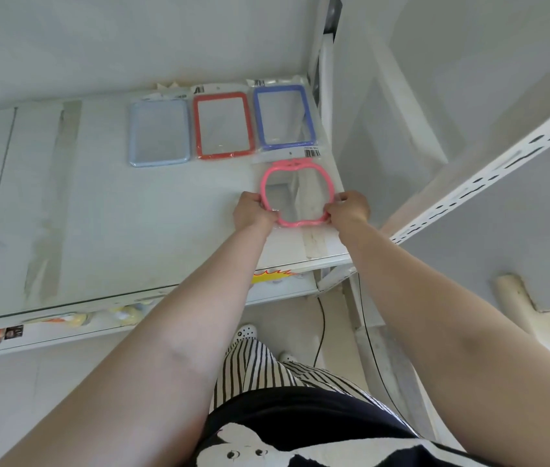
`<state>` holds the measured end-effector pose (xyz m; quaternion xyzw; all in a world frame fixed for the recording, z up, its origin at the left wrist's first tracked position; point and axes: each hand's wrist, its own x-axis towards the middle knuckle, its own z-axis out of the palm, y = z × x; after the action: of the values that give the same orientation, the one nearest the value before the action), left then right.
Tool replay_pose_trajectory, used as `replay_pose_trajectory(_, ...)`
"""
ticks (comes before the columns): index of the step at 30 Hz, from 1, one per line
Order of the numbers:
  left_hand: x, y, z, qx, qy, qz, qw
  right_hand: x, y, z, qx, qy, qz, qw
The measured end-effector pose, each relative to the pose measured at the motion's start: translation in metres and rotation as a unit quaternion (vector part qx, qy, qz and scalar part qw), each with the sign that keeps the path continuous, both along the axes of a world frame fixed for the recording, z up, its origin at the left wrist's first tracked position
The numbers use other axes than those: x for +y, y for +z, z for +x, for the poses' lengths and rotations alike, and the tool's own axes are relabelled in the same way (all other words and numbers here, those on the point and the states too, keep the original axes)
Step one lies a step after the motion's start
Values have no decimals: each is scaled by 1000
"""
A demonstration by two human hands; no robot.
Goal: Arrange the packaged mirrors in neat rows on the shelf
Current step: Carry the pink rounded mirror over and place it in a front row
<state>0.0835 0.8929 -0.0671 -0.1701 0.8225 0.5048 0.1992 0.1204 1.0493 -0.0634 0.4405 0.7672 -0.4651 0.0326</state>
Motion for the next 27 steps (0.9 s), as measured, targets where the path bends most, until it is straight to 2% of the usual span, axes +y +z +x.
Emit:
replay_pose_trajectory(11,2,8,1,-14,-40,-125,991,3,11,5,-52,43,32,997)
replay_pose_trajectory(17,-5,18,9,16,-43,-134,990,-8,27,12,-64,68,121,988)
replay_pose_trajectory(19,-13,24,15,45,-56,-122,990,-16,33,15,-43,106,158,981)
replay_pose_trajectory(22,-35,35,26,86,-88,-120,985,-34,45,17,8,194,164,967)
replay_pose_trajectory(27,-90,57,40,145,-125,-161,968,-89,66,20,44,347,166,922)
